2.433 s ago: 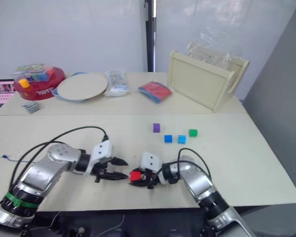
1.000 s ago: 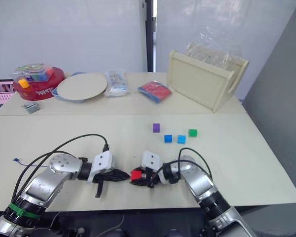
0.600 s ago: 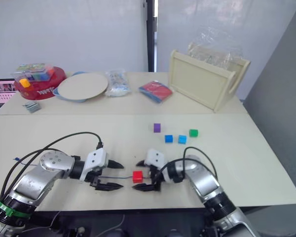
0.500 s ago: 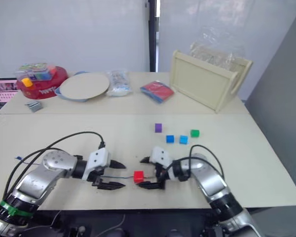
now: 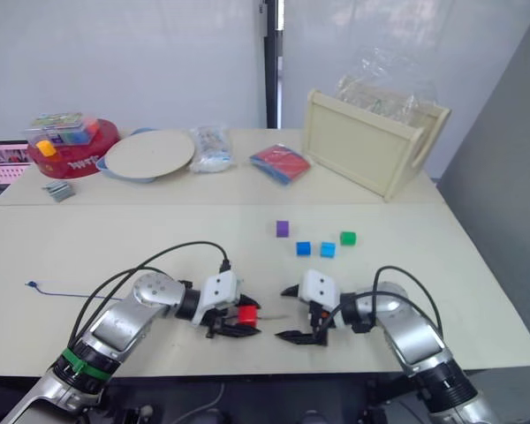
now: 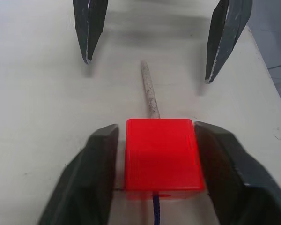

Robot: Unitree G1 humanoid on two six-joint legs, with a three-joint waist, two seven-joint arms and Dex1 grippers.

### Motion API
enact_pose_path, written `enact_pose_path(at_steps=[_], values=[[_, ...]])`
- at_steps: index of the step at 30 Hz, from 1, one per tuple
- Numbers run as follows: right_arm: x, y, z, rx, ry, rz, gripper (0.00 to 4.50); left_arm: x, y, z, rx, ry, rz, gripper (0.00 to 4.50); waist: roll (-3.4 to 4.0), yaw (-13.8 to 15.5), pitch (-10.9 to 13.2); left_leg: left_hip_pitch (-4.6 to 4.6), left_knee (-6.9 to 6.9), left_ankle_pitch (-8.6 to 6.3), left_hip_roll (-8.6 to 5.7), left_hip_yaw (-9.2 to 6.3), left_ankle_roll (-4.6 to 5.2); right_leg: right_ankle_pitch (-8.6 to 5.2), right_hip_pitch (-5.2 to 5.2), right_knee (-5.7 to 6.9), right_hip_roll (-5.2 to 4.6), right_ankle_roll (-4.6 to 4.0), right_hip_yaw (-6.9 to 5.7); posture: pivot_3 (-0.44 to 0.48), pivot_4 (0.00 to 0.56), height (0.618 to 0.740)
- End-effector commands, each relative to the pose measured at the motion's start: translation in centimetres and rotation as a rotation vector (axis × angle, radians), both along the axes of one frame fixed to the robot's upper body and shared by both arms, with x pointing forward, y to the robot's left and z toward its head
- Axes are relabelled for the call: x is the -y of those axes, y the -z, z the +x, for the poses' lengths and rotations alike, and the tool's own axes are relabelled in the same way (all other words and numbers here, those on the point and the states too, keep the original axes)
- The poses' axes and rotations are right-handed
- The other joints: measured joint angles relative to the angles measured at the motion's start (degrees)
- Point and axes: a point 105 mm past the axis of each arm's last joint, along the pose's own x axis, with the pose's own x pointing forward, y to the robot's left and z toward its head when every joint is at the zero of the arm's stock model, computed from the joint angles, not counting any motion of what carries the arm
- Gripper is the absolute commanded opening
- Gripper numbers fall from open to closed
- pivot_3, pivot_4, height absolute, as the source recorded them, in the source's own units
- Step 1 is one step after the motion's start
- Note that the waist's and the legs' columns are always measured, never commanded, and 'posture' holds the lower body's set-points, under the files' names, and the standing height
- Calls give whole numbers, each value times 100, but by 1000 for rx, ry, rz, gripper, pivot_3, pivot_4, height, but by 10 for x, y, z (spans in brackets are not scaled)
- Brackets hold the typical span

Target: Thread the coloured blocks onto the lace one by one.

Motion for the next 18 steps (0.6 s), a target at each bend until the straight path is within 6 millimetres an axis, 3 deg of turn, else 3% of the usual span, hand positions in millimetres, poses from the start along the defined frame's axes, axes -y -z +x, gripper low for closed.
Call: enact_pose_path(at_steps=[1, 5, 8, 18], values=[[-2, -5, 0, 34, -11, 16, 4500, 0, 2, -3, -4, 26, 18, 1213, 0, -3, 0, 0, 0, 0, 0, 0, 0, 0, 0, 0, 0, 0, 0, 0, 150, 740], [-3, 0, 1, 32, -15, 5, 4500, -2, 3, -4, -1, 36, 30, 1215, 0, -5, 0, 1, 0, 0, 0, 0, 0, 0, 0, 0, 0, 0, 0, 0, 150, 740], [0, 7, 2, 34, -8, -16, 3689, -3, 6, -4, -3, 37, 41, 1215, 0, -7, 0, 1, 0, 0, 0, 0, 0, 0, 0, 0, 0, 0, 0, 0, 150, 740], [2, 12, 0, -2, -7, -33, 270, -6, 7, -6, -11, 43, 46, 1215, 0, -10, 0, 6, 0, 0, 0, 0, 0, 0, 5, 0, 0, 0, 0, 0, 150, 740]])
